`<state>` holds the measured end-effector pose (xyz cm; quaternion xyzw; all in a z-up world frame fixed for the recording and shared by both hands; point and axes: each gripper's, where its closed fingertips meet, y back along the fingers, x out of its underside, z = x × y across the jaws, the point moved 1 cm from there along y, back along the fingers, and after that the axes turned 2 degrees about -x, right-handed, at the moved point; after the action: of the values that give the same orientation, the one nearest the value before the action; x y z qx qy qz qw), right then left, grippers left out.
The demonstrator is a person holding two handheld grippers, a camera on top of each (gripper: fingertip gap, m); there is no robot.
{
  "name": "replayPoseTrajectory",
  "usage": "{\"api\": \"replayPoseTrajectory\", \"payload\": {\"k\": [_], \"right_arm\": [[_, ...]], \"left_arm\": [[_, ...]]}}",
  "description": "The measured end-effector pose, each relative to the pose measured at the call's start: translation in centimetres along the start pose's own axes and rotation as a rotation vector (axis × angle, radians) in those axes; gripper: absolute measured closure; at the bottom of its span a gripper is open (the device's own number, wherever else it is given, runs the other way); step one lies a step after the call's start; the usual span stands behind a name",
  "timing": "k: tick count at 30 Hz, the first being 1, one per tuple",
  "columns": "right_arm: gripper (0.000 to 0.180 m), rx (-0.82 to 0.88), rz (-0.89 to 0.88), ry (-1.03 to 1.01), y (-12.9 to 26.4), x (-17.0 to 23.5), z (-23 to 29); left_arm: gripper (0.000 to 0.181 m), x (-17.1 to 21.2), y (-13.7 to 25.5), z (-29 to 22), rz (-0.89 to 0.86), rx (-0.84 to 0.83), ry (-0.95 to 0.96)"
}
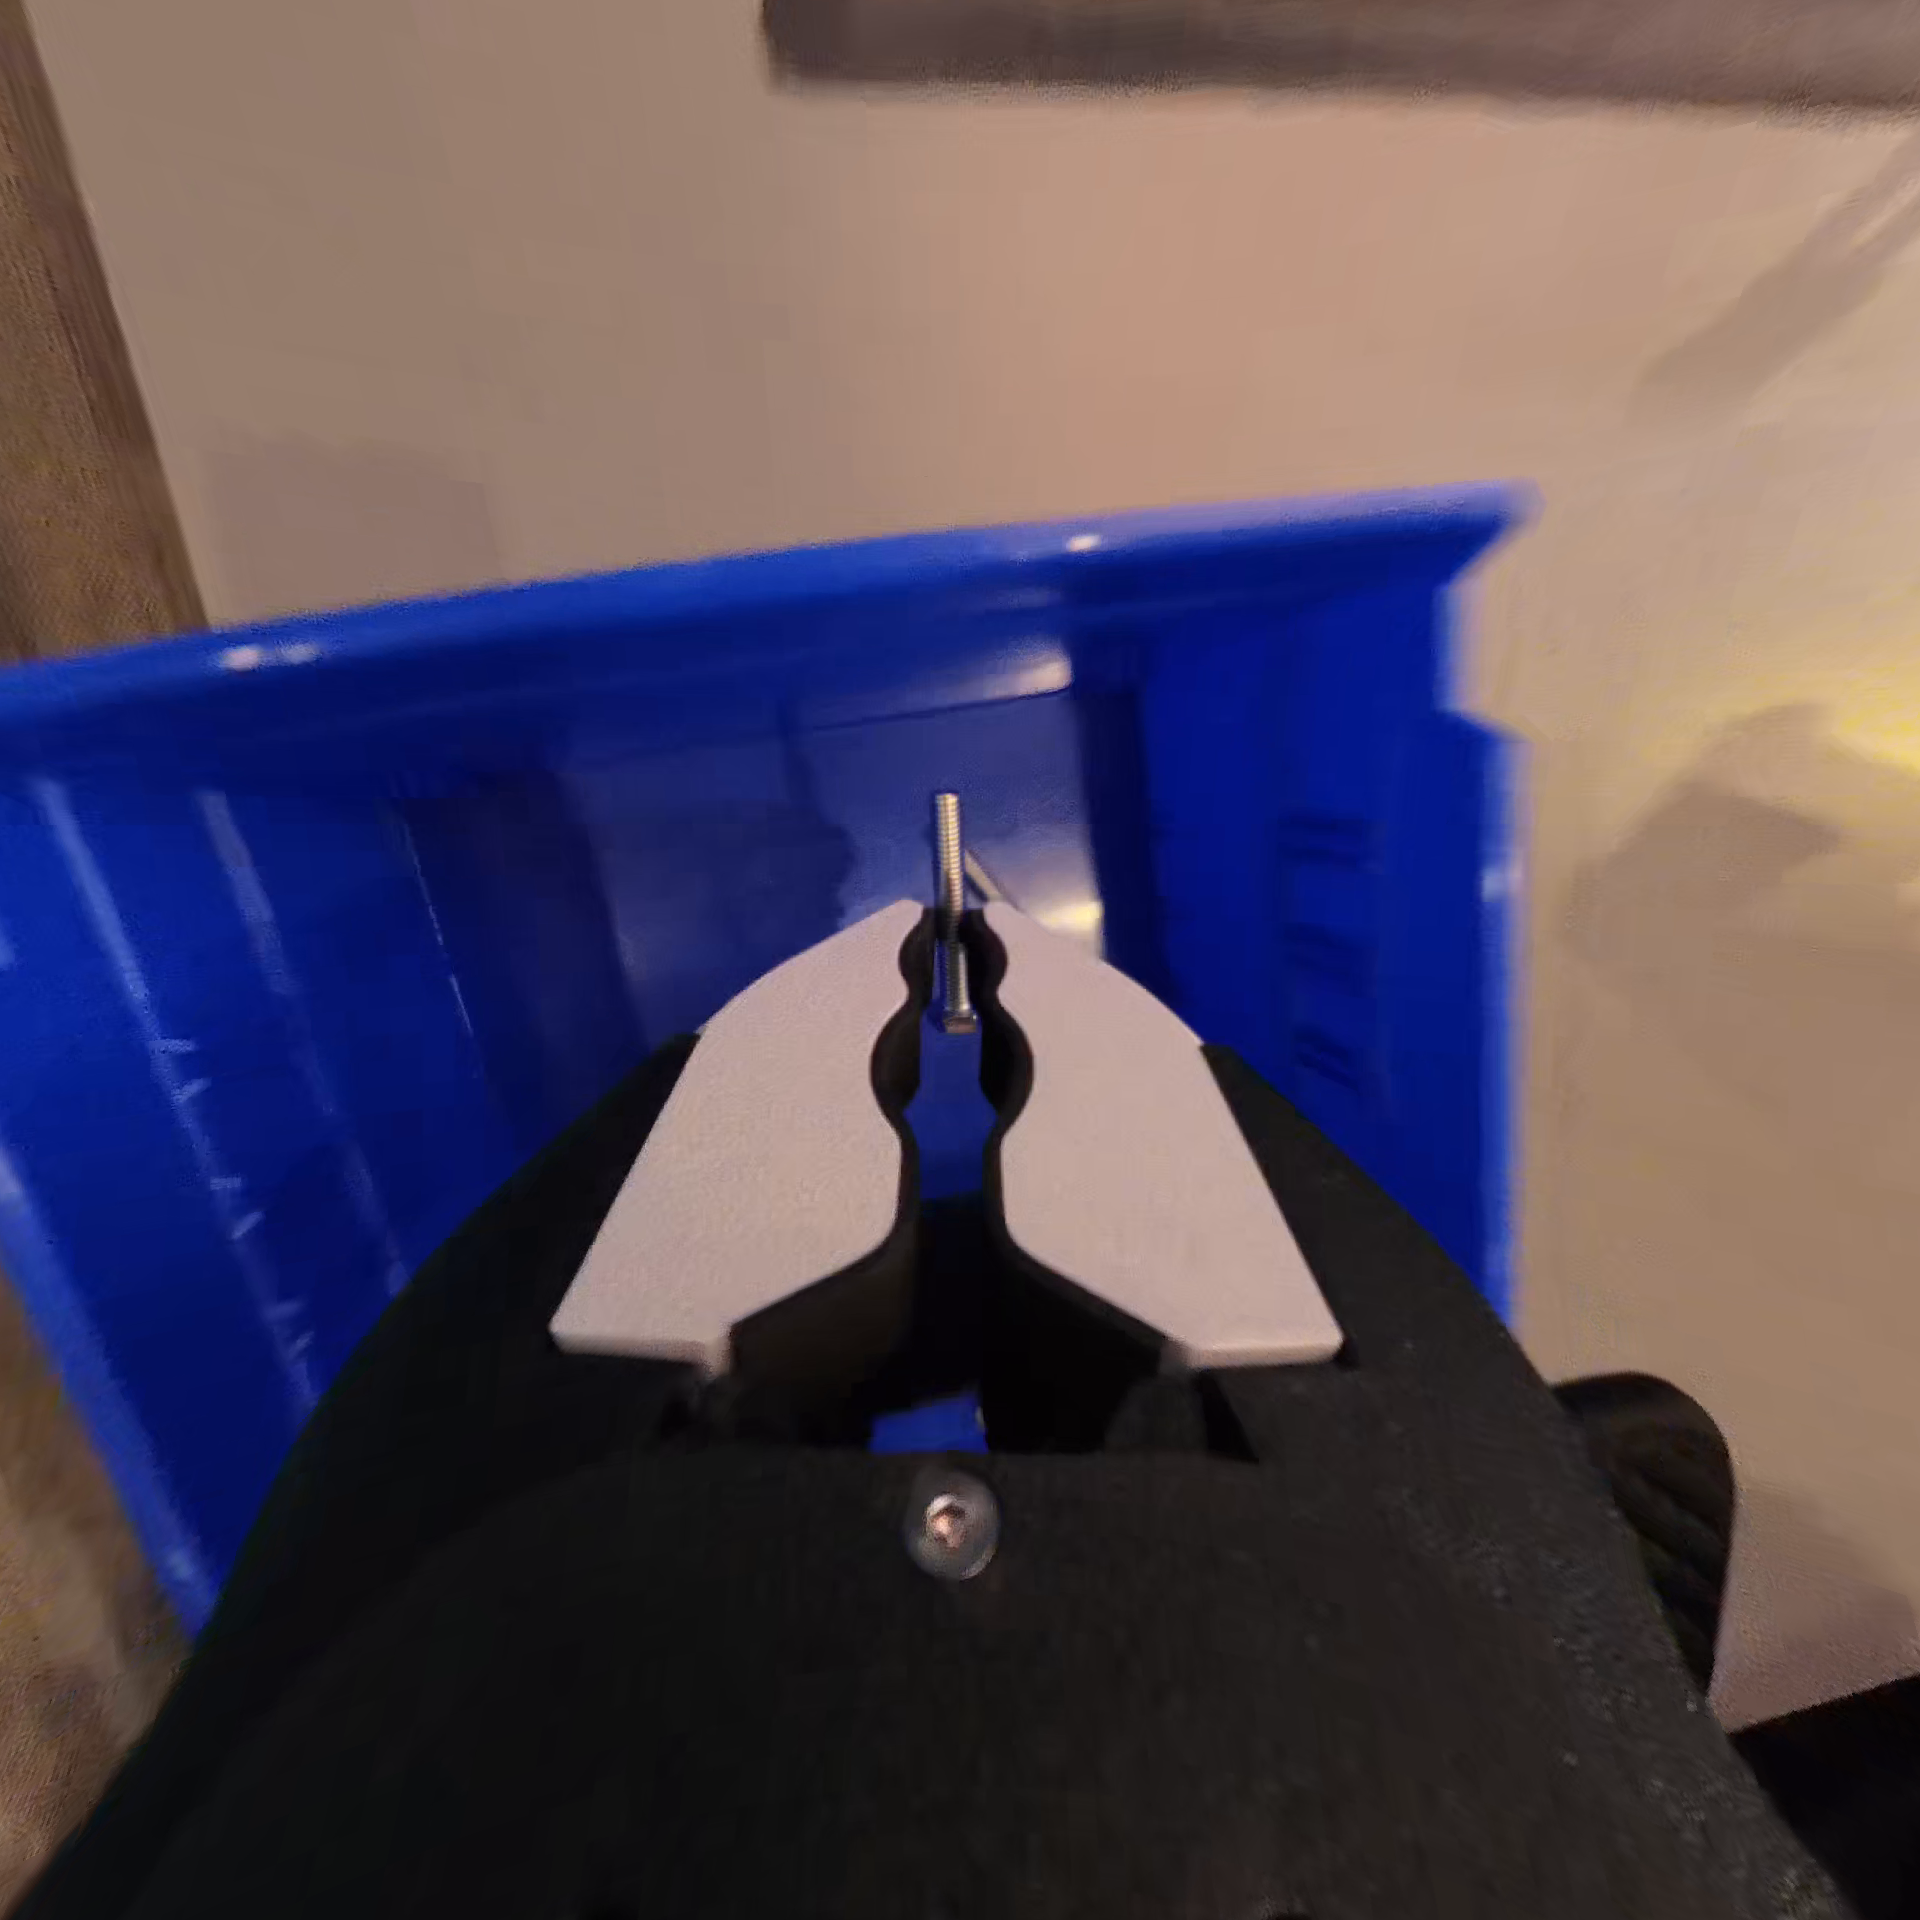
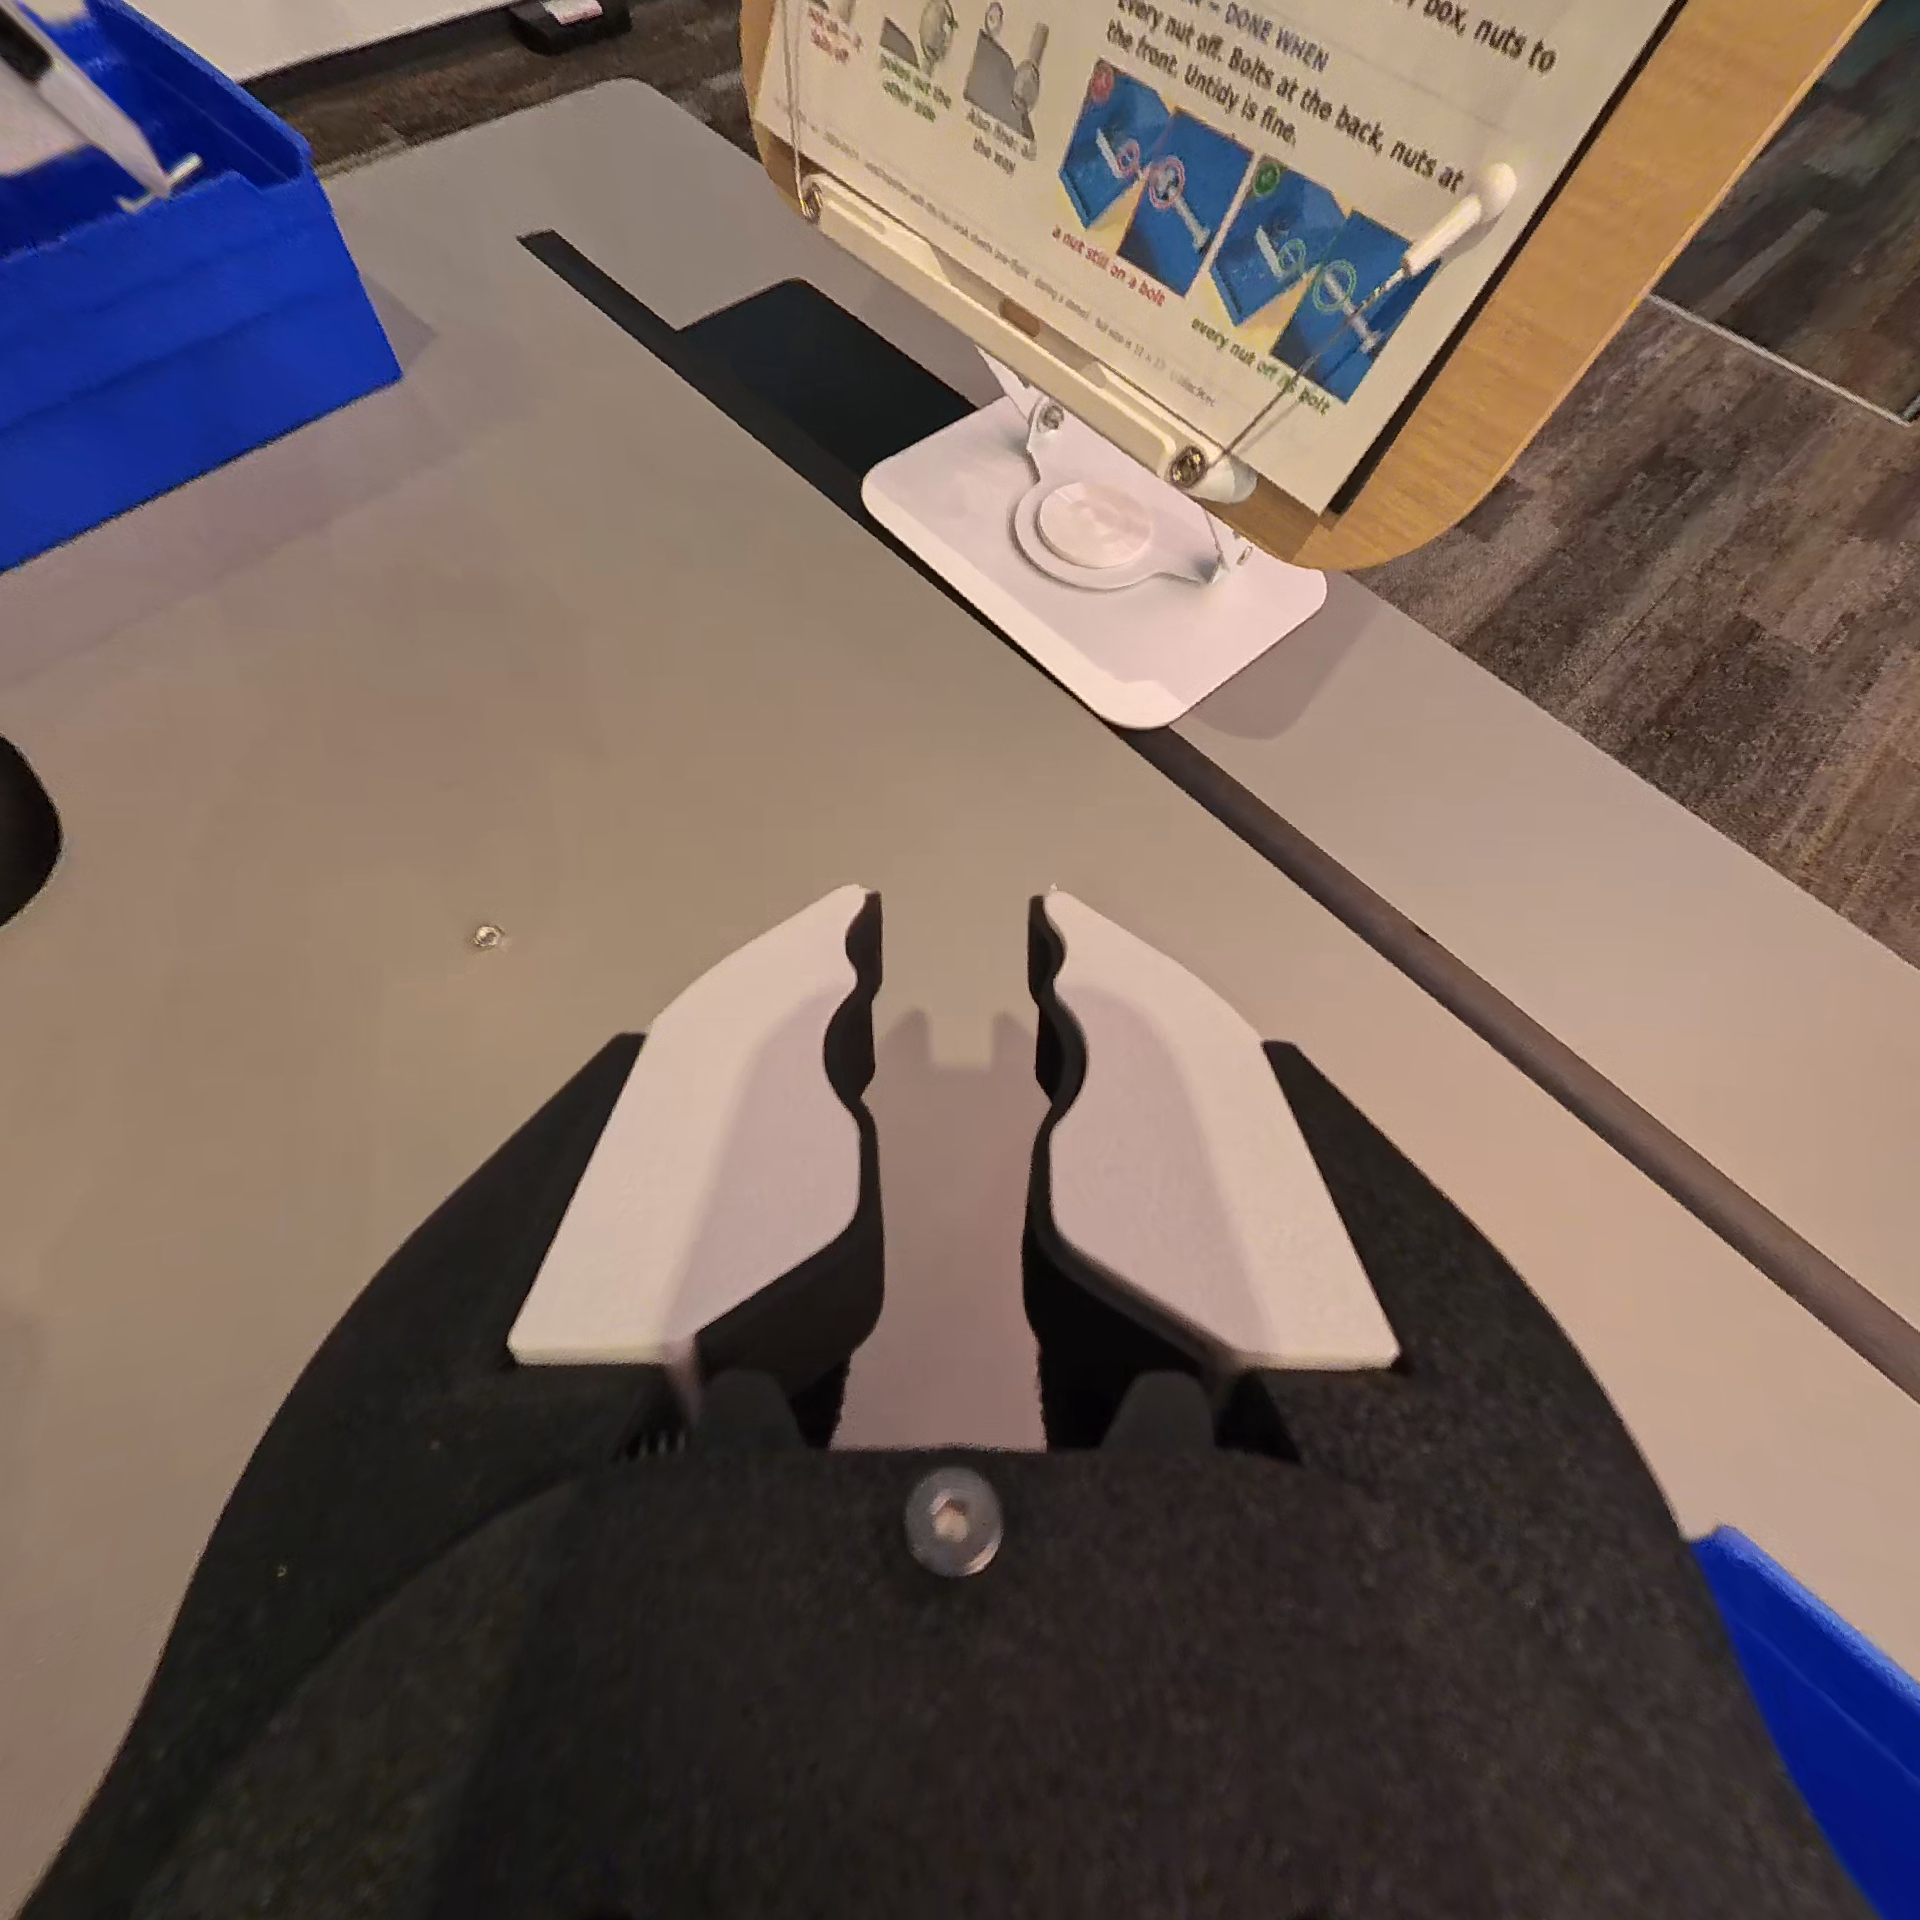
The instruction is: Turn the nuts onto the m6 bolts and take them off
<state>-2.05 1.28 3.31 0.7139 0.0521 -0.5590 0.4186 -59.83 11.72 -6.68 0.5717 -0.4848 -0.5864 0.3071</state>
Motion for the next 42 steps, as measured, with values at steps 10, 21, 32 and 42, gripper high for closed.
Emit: {"api": "replayPoseTrajectory", "payload": {"k": [10,21,32,42], "right_arm": [[0.157,-0.421,-0.442,0.064,0.6,-7.6,8.5],[0.155,-0.679,-0.733,0.094,5.5,-11.9,15.2],[0.158,-0.762,-0.673,0.071,4.2,-11.5,17.2],[0.175,-0.791,-0.627,0.074,2.7,-10.9,18.2]], "left_arm": [[0.176,-0.8,13.4,-27.9,-0.565,0.522,-0.552],[0.176,4.0,16.6,-46.7,-0.808,0.883,-0.780],[0.176,4.8,17.0,-46.4,-0.852,1.001,-0.740],[0.176,4.9,16.6,-46.6,-0.845,1.002,-0.747]]}}
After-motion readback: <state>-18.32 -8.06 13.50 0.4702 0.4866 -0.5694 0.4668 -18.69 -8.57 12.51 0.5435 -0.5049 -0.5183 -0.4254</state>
